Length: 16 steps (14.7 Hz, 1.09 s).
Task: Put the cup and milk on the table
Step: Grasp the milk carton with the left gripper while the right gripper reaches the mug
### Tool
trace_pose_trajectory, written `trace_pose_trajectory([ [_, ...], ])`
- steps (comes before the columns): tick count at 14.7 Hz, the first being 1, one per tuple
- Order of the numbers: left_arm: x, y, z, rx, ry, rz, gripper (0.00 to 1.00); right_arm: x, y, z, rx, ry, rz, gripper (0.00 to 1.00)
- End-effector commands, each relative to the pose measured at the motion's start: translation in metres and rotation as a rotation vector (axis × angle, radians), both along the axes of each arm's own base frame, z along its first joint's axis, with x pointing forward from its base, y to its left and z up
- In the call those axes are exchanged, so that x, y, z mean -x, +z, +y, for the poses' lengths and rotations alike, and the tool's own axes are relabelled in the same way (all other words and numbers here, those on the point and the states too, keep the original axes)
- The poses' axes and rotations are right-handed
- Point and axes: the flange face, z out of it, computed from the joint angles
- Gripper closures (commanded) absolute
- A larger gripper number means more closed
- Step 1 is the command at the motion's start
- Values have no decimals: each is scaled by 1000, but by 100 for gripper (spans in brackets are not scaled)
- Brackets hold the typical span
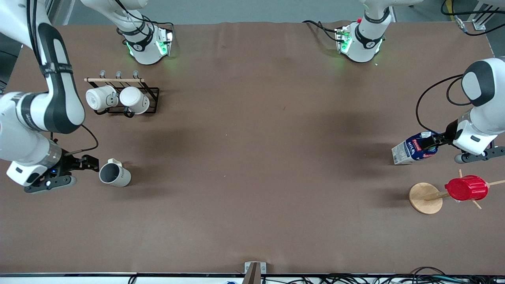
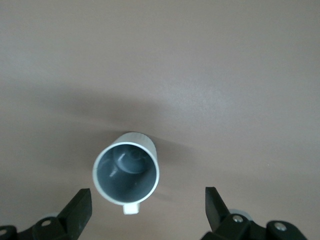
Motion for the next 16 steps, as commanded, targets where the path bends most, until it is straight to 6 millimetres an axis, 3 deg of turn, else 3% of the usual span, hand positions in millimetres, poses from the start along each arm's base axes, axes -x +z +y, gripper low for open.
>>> trace_pose_trajectory([
  [1,-3,-10,5,-14,-7,0,0,-2,-31,-4,-10,24,3,0],
  [3,-4,-20,4,-15,-9,5,0,-4,-54,-14,-5,67,4,0],
  [7,-5,-34,2,-16,-13,15,0,1,-95,-11,-6,79,24,1],
  [9,1,-39,2,-14,-12,28,0,5,-104,-7,-2,84,-1,7],
  [10,2,-39,3,-14,-11,29,0,5,-105,-7,-2,84,-2,18],
  [11,2,-40,2,-13,-11,31,0,5,-105,-6,-3,84,-1,36],
  [13,2,-38,2,-13,-11,26,0,6,-105,-7,-5,73,3,80],
  [14,2,-36,2,-13,-10,24,4,6,-106,-4,-10,65,13,97],
  [16,2,-32,2,-13,-7,17,34,8,-106,-3,-30,21,29,100],
])
